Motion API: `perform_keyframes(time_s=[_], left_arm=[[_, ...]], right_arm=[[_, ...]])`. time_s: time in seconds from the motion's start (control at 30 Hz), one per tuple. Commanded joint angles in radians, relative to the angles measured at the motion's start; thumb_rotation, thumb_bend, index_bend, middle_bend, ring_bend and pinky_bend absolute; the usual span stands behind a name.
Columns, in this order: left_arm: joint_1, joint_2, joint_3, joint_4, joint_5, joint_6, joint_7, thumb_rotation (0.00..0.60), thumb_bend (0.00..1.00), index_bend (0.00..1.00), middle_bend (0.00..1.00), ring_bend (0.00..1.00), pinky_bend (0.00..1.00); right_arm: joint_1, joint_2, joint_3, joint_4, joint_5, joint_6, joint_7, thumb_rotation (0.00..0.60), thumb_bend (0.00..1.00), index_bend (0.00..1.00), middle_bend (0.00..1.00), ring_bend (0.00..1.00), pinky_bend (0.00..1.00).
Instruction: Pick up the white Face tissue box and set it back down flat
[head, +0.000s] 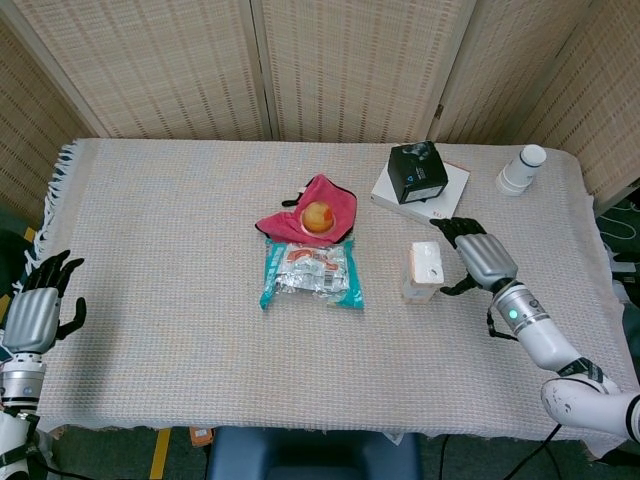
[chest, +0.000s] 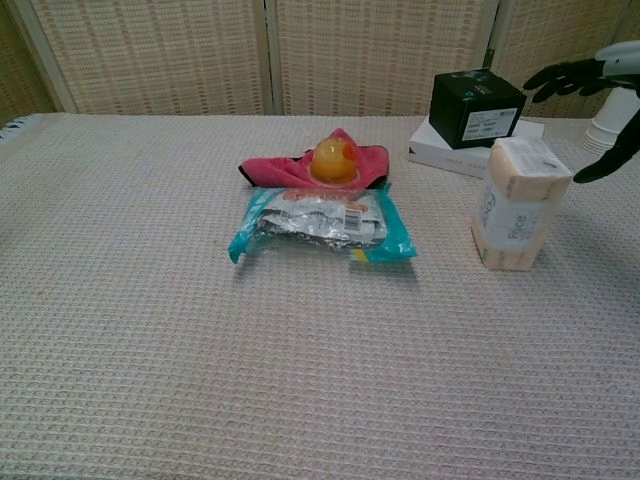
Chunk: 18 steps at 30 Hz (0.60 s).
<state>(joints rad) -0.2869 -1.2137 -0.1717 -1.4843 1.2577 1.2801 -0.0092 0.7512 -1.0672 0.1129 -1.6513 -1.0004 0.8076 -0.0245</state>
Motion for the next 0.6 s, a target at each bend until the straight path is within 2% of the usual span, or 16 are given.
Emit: perform_keyframes(time_s=[0.03, 0.47, 0.6], left_arm=[[-0.001, -0.001, 0.000, 0.000, -0.004, -0.003, 0.006, 0.600, 0.55, 0.14, 0.00, 0.00, 0.12], [0.000, 0.000, -0.004, 0.005, -0.007, 0.000, 0.000, 0.600, 0.55, 0.14, 0.00, 0.00, 0.12], [-0.001, -0.001, -0.004, 0.007, -0.008, -0.003, -0.002, 0.600, 0.55, 0.14, 0.00, 0.00, 0.12]], right_arm=[[0.073, 0.025, 0.005, -0.054, 0.138, -0.062, -0.130, 0.600, 0.06, 0.00, 0.06, 0.00, 0.00], [0.187, 0.013, -0.037, -0.084, 0.373, -0.086, -0.296, 0.600, 0.07, 0.00, 0.06, 0.00, 0.00], [0.210, 0.008, -0.051, -0.079, 0.425, -0.088, -0.320, 0.600, 0.09, 0.05, 0.09, 0.00, 0.00]])
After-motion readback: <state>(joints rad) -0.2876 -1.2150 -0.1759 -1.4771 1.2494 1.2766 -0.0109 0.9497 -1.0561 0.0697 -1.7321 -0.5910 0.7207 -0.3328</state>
